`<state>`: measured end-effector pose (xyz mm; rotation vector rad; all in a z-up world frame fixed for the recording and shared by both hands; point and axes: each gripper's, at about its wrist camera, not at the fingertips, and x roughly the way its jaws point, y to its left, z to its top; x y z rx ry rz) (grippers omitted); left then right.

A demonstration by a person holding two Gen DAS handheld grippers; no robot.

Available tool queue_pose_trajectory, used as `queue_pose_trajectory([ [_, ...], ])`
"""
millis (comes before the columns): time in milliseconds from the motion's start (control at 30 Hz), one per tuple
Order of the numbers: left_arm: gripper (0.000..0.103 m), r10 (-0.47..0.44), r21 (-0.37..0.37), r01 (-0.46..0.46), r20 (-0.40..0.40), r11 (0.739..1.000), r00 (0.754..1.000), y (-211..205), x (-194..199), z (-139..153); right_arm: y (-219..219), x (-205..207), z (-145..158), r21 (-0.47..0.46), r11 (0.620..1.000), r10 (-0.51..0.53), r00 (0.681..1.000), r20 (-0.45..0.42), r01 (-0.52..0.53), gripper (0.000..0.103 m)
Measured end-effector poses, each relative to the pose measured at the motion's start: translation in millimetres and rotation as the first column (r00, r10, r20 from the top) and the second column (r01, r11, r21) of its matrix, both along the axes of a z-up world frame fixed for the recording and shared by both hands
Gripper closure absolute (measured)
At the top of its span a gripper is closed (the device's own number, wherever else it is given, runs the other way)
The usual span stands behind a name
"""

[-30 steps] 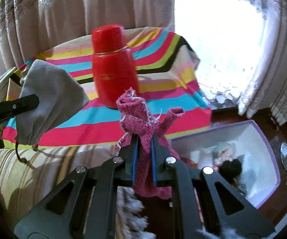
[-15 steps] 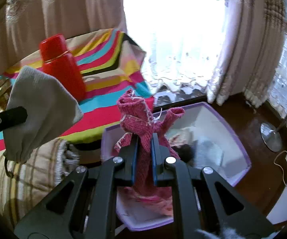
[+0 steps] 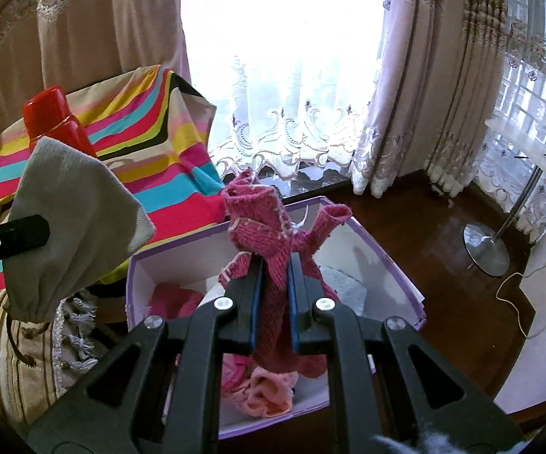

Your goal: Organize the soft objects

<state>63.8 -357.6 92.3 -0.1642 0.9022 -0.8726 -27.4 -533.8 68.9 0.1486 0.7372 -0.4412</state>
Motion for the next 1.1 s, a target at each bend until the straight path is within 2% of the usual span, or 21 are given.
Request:
queue_pose_trajectory([
  [233,0.096,-0.026,-0.008,0.026,0.015,1.000,1.000,-17.5,4.9,3.1,-11.3,0.7,1.9,-0.011,1.000,-0.025,1.000,0.001,0.025,0.086],
  [300,0.084,-0.030,0.008,0.030,0.008,1.000,1.000,-22.4,8.1,1.0,-14.4,1.6,2.5,-0.006,1.000,-0.027,1.000,0.002,0.027,0.081],
  [367,0.047,-0.019,0.013,0.019,0.001,1.000,1.000,-23.9,11.0,-1.3,-15.4,1.9,2.6,-0.006,0.999,-0.031,1.000,-0.002,0.031,0.065],
  [400,0.042,-0.016,0.010,0.016,0.002,1.000,1.000,-23.4,11.0,-1.4,-16.3,1.4,3.2,-0.009,0.999,-0.036,0.999,-0.003,0.035,0.058],
  [433,0.040,-0.014,0.012,0.014,0.004,1.000,1.000,-21.7,10.5,-2.5,-16.2,0.7,3.5,-0.013,0.999,-0.039,0.999,-0.003,0.039,0.047],
  [467,0.040,-0.017,0.023,0.017,-0.002,1.000,1.000,-19.7,9.6,-3.9,-16.1,0.0,3.8,-0.014,0.999,-0.039,0.999,-0.003,0.039,0.041],
  [567,0.040,-0.037,0.055,0.039,-0.021,0.998,0.999,-9.2,2.5,-8.5,-12.9,-4.9,4.2,-0.005,0.999,-0.034,0.999,-0.008,0.034,0.038],
  [700,0.039,-0.020,0.076,0.025,-0.073,0.997,0.997,15.7,-17.9,-19.9,-7.6,-16.3,-1.5,0.040,0.999,-0.024,0.999,-0.033,0.025,0.036],
  [833,0.036,0.012,0.071,-0.006,-0.097,0.997,0.995,35.6,-39.1,-30.6,3.9,-30.1,-5.8,0.033,0.999,-0.017,0.998,-0.060,0.019,0.036],
  [900,0.031,0.020,0.095,-0.015,-0.046,0.995,0.999,36.5,-50.9,-28.6,8.0,-34.9,-6.4,0.027,1.000,-0.014,0.997,-0.071,0.016,0.036],
  [967,0.017,0.011,0.112,-0.009,-0.019,0.994,1.000,31.8,-57.3,-26.3,10.5,-38.4,-6.3,0.020,1.000,-0.016,0.997,-0.081,0.017,0.036],
  [1100,0.011,-0.007,0.109,0.010,-0.024,0.994,1.000,24.1,-57.6,-25.7,12.5,-45.1,-5.1,-0.003,1.000,-0.027,0.995,-0.093,0.027,0.035],
])
